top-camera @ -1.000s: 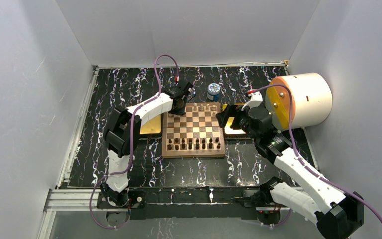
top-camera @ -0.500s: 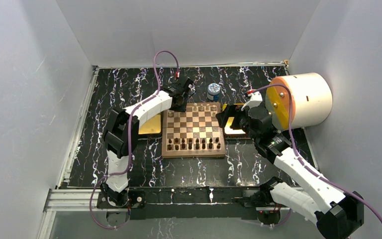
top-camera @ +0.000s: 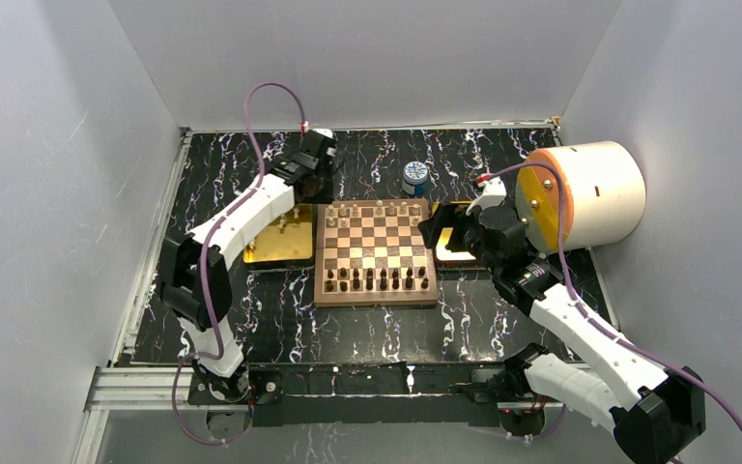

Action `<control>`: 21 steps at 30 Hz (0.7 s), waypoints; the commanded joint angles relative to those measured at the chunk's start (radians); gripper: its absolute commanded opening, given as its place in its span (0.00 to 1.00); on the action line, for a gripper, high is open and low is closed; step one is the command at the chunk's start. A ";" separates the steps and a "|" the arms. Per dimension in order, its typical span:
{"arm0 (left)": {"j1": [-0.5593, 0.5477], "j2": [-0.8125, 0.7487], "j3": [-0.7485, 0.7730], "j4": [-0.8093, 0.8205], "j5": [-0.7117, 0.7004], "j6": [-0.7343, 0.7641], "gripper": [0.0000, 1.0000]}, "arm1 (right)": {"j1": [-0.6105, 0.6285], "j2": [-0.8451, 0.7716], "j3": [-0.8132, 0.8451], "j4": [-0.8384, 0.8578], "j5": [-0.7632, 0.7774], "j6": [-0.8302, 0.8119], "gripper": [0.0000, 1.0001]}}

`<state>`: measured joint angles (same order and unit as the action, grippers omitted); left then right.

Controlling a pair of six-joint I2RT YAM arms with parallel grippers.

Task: Set up the chess pieces on the board
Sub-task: Place the chess piece on the chessboard, then pick up the chess piece from the storage box.

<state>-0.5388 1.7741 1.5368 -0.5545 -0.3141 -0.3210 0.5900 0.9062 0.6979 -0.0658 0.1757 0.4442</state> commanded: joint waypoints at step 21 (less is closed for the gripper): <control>0.325 0.003 -0.225 0.177 0.016 -0.006 0.23 | 0.000 0.023 0.069 0.040 -0.012 0.016 0.99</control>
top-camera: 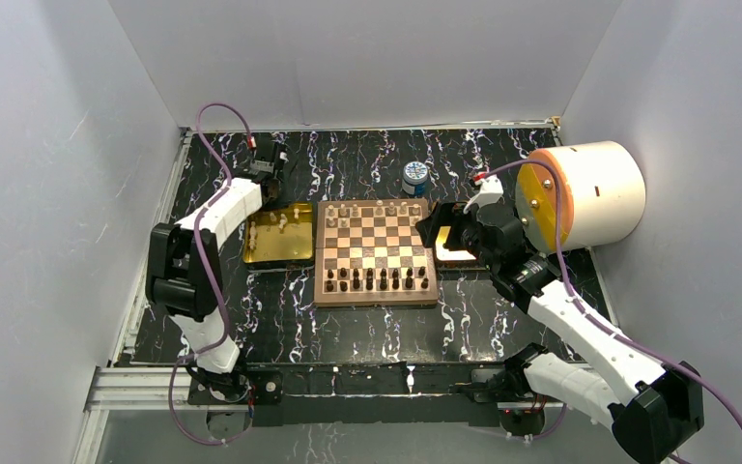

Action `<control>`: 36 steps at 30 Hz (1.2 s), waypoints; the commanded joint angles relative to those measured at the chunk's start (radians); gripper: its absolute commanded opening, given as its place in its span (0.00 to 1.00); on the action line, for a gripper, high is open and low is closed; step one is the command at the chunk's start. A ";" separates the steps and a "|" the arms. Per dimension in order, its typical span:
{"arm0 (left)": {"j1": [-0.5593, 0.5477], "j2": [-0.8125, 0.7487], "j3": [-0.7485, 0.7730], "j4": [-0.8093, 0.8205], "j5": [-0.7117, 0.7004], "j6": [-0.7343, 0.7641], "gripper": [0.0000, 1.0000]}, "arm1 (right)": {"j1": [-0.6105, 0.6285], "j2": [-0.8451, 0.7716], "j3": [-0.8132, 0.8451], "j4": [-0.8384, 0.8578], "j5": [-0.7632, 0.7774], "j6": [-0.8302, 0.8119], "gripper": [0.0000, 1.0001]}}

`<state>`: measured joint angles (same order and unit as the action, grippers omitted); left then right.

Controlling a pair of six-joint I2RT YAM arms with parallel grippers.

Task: Set up the chess pieces on the board
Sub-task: Pick up the chess piece from the storage box.

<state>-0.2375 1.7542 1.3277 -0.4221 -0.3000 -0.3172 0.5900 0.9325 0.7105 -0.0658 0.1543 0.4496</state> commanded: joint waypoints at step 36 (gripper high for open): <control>0.086 0.092 0.005 0.028 0.092 0.020 0.11 | 0.000 0.031 0.066 0.051 0.004 0.000 0.99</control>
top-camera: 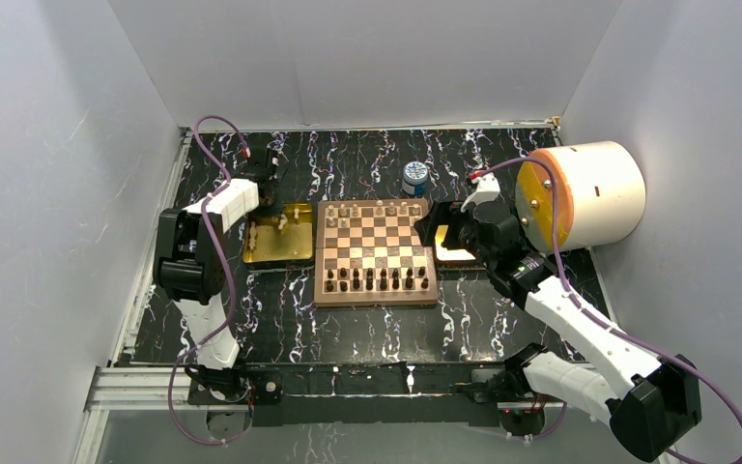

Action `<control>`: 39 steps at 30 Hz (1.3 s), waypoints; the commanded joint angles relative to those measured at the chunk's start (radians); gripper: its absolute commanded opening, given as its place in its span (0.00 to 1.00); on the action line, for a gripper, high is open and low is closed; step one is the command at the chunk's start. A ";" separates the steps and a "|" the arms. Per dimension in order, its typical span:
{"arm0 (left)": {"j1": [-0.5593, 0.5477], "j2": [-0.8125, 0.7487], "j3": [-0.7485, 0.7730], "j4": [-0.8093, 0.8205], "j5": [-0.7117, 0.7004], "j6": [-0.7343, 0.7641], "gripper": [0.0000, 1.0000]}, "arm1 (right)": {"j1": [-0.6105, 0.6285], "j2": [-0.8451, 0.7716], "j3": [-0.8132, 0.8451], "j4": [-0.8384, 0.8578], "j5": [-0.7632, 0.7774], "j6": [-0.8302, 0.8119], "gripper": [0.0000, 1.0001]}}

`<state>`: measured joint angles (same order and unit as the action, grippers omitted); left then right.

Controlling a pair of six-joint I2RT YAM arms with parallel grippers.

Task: Set up the chess pieces on the board
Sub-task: Pick up the chess piece from the storage box, then place the chess piece on the chessboard.

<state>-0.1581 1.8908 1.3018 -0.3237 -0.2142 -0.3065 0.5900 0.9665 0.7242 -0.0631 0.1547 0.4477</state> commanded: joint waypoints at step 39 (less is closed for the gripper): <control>-0.278 -0.154 0.229 -0.303 0.126 -0.059 0.09 | 0.000 -0.068 0.023 0.011 -0.012 0.053 0.99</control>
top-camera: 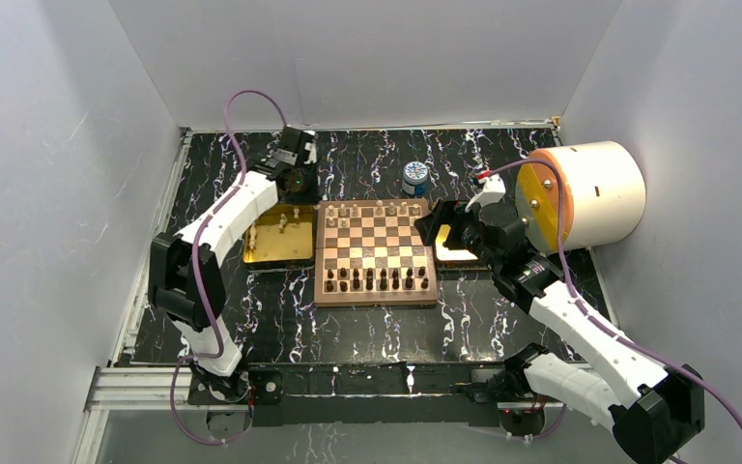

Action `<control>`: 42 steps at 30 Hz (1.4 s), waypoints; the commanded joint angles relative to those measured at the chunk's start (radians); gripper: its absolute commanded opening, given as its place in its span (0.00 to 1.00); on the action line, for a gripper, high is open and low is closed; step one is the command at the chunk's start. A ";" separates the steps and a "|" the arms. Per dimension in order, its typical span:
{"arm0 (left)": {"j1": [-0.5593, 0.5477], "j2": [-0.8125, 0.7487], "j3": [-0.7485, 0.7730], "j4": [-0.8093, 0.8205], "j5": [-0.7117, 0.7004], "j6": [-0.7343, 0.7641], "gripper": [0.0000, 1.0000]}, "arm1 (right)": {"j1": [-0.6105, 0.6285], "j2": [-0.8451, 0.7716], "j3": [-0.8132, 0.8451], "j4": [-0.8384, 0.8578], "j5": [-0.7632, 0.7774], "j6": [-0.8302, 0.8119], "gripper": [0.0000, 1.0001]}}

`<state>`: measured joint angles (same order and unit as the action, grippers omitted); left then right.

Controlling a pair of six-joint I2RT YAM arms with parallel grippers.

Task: Set up the chess pieces on the board
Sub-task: Place the chess piece on the chessboard.

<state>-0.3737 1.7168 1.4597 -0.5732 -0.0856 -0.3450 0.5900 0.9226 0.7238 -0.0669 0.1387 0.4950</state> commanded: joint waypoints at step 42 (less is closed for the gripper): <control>-0.261 0.369 0.333 -0.102 -0.140 0.006 0.10 | 0.001 -0.030 0.023 0.004 0.039 -0.032 0.99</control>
<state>-0.6308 2.0800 1.7546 -0.6590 -0.2008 -0.3504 0.5900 0.9150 0.7238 -0.0818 0.1574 0.4721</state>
